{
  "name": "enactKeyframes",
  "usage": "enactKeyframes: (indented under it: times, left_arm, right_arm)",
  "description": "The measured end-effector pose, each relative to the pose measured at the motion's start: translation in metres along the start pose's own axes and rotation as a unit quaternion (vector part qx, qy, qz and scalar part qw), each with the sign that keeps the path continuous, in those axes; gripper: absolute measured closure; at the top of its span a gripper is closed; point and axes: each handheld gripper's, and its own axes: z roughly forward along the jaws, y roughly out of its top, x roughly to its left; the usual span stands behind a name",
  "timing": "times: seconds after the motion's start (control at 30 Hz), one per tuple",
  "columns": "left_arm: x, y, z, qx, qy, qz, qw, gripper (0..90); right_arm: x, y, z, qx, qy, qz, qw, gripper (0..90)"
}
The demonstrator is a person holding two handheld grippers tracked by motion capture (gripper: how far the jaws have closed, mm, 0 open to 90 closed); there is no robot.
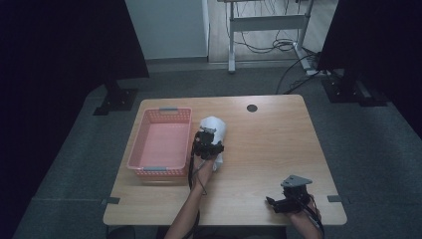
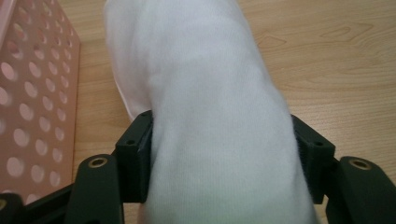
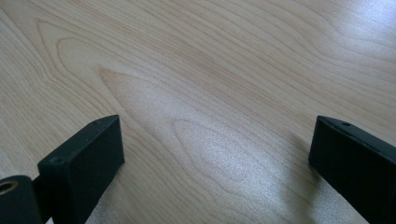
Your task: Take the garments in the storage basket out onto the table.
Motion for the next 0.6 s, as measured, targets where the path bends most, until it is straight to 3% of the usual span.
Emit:
enactKeyframes:
  times: [0.3,0.4,0.6]
  left_arm:
    - [0.005,0.0019,0.0007,0.01,-0.014,0.004,0.9998,29.9]
    - [0.0057,0.0018,0.0,0.006,-0.022,0.009,0.9997,25.1]
    - [0.009,0.0032,-0.0022,0.007,-0.032,0.0,0.9995,14.9]
  right_arm:
    - [0.0,0.0,0.0,0.0,0.0,0.0,1.0,3.1]
    - [0.0,0.0,0.0,0.0,0.0,0.0,1.0,3.1]
    - [0.0,0.0,0.0,0.0,0.0,0.0,1.0,3.1]
